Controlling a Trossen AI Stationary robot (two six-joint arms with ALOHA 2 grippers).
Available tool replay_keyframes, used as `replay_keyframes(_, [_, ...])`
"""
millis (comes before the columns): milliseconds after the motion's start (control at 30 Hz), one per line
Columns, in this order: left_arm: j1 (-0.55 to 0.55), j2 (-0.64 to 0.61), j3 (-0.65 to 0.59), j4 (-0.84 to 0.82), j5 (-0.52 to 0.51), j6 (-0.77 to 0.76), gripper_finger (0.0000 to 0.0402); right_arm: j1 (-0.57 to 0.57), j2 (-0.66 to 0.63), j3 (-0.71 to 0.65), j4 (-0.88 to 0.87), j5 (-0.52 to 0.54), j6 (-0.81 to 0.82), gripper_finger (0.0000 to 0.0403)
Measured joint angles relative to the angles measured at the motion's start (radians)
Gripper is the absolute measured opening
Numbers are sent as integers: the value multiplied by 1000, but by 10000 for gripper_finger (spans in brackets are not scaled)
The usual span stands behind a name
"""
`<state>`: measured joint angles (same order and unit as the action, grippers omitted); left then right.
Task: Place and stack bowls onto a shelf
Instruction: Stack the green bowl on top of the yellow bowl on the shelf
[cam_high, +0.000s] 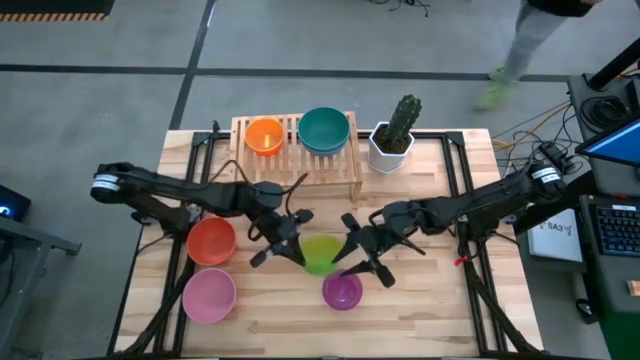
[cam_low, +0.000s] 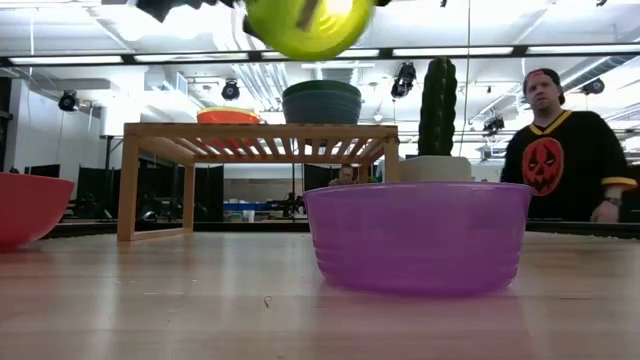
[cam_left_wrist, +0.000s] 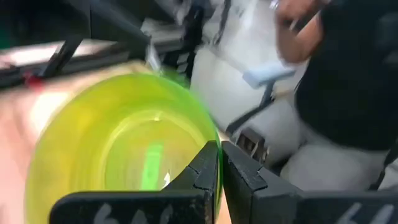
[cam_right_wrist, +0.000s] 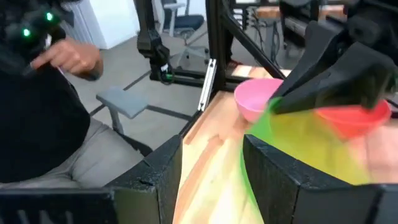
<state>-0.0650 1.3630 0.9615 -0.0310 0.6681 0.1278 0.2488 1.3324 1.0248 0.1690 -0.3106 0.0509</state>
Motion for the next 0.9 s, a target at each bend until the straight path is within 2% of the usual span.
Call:
replay_keyframes(67, [0, -33, 34, -132, -45, 39, 1, 13, -38, 0, -50, 68, -2, 160])
replay_keyframes(200, [0, -103, 120, -382, -229, 102, 1, 32, -93, -8, -128, 201, 0, 160])
replay_keyframes(333, [2, -157, 209, -608, -446, 160, 1, 58, -131, -27, -163, 281, 26, 160])
replay_keyframes(467, [8, -194, 314, -799, -712, 184, 0, 90, -136, -43, -171, 345, 35, 160])
replay_keyframes(567, [40, -217, 370, -888, -935, 217, 0, 108, -121, -52, -164, 377, 37, 160])
replay_keyframes(633, [96, -229, 388, -908, -1021, 254, 0, 116, -120, -61, -164, 388, 38, 160])
replay_keyframes(733, [237, -240, 403, -928, -972, 297, 0, 117, -107, -75, -123, 389, 43, 160])
replay_keyframes(900, [519, -218, 404, -930, -760, 332, 0, 118, -96, -83, -127, 392, 65, 160])
